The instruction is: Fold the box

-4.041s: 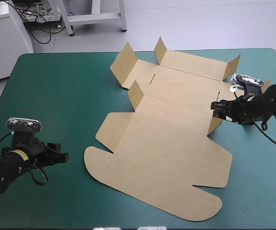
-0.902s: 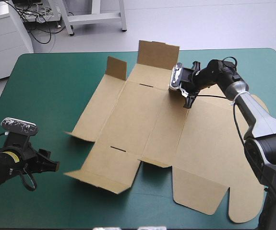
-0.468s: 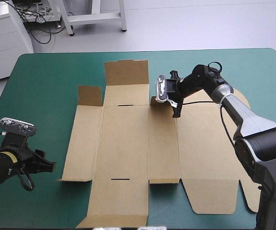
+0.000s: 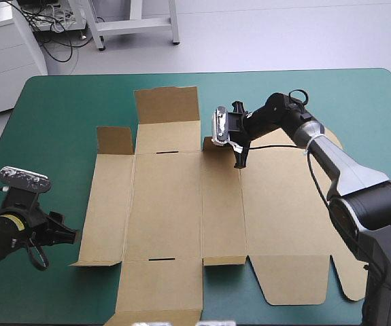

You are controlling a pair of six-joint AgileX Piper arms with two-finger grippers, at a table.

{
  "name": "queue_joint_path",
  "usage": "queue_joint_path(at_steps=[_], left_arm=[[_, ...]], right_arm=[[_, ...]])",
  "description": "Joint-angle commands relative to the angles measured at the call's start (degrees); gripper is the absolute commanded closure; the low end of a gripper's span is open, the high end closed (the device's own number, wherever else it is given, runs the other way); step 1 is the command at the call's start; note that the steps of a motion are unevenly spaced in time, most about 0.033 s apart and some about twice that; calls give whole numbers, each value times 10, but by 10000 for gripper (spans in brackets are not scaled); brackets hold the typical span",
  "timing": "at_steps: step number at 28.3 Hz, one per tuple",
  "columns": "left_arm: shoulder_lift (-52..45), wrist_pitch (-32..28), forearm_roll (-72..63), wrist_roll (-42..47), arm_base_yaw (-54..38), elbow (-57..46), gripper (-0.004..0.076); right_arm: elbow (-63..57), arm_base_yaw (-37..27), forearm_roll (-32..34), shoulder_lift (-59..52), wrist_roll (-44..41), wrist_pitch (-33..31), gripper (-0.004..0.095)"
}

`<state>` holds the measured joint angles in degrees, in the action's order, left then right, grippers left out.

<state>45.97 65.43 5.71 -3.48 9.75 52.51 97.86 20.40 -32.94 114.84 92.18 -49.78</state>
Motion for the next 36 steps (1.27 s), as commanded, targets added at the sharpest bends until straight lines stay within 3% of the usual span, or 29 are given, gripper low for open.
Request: queue_joint_path(at_steps=[1,8,13,21,25,27,28,32,33,36], left_arm=[[-2,-22,1,6,1,19,363],[-2,-22,1,6,1,19,363],[-2,-22,1,6,1,19,363],[7,-22,1,17,1,19,344],[25,-22,-11,19,1,24,344],[39,-19,-24,19,1,30,344],[58,-16,-25,18,1,36,344],[94,-23,-29,18,1,53,344],[112,-34,-34,18,1,59,344],[137,-49,-36,18,0,61,344]], right_arm=[[18,-1,-30,-33,-4,11,860],[18,-1,-32,-33,-7,-11,572],[19,-1,-32,-40,-47,19,413],[20,-5,-4,-110,-170,89,394],[20,-14,53,-157,-303,86,394],[20,-17,81,-175,-370,64,394],[20,-25,112,-192,-445,30,394],[19,-49,149,-216,-596,-69,395],[18,-67,149,-220,-642,-140,395],[16,-86,149,-225,-674,-217,395]])
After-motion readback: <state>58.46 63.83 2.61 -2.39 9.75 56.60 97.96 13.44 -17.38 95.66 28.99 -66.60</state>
